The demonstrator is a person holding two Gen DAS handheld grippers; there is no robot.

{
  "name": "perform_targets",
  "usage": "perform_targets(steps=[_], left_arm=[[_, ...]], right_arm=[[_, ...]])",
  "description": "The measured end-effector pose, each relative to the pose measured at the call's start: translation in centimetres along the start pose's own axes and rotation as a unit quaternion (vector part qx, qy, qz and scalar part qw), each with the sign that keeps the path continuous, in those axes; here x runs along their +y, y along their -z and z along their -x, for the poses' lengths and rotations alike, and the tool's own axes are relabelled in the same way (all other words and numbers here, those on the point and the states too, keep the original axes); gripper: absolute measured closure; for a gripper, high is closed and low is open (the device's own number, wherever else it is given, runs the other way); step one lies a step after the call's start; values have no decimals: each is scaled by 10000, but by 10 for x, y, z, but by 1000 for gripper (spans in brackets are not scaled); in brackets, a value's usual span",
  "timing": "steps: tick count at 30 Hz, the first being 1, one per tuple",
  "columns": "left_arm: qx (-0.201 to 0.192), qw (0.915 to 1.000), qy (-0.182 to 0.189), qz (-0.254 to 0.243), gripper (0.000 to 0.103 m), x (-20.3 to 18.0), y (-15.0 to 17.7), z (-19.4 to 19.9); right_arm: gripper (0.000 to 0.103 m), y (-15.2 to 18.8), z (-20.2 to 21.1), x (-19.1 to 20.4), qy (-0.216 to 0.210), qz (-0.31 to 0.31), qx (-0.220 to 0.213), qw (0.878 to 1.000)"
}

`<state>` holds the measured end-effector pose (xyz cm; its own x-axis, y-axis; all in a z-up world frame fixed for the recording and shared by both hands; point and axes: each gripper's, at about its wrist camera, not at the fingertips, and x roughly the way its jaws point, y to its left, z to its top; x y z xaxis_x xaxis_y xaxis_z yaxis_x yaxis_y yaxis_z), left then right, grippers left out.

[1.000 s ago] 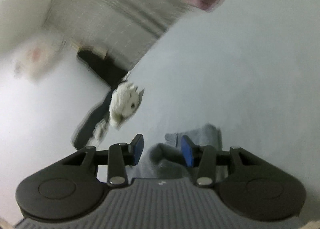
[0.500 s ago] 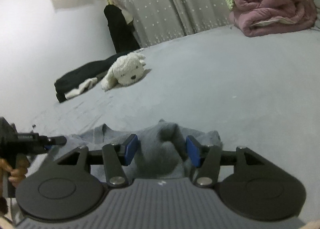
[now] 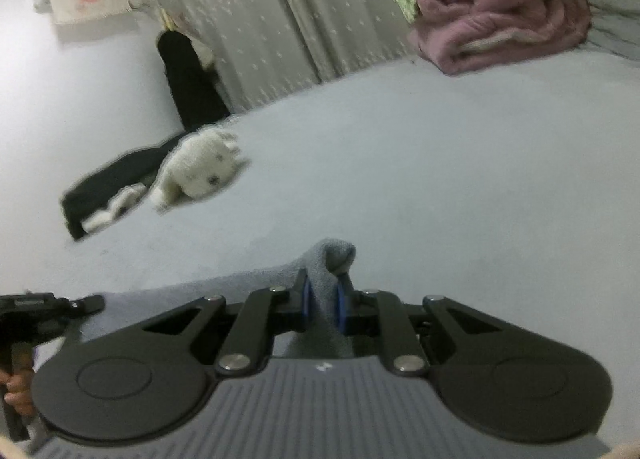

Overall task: Fold clothes
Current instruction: 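Open both grippers and pull them back from the folded sweater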

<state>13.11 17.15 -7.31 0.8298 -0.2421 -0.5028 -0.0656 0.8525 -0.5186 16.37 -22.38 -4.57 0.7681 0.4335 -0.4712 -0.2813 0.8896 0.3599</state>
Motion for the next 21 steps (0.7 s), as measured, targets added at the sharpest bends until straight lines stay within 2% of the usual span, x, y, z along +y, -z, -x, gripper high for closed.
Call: perform_targets(steps=[5, 7, 9, 10, 12, 13, 17, 19, 21], left_arm=[[-168, 9976, -373, -559, 93, -12, 11, -11], [-189, 9968, -437, -650, 91, -15, 12, -10], [-188, 9968, -462, -630, 86, -15, 10, -6], [-217, 9967, -472, -619, 84, -16, 9, -2], [-330, 9961, -510, -633, 76, -20, 6, 7], [-418, 9954, -552, -665, 72, -23, 5, 11], [-882, 9898, -580, -953, 67, -41, 3, 30], [-955, 9873, -480, -1178, 66, -52, 6, 31], [-863, 9850, -395, -1444, 66, -62, 13, 26]], right_arm=[[88, 10, -19, 1, 293, 212, 173, 9992], [87, 10, -18, 1, 337, 243, 156, 9990], [82, 11, -15, 3, 386, 287, 107, 9988], [78, 11, -12, 5, 379, 319, 59, 9988], [63, 9, -4, 8, 441, 392, -63, 9982], [61, 8, -1, 10, 490, 420, -140, 9978], [60, 3, 14, 23, 682, 706, -532, 9937], [60, 1, 20, 35, 753, 988, -697, 9898], [60, 3, 20, 50, 695, 1353, -758, 9855]])
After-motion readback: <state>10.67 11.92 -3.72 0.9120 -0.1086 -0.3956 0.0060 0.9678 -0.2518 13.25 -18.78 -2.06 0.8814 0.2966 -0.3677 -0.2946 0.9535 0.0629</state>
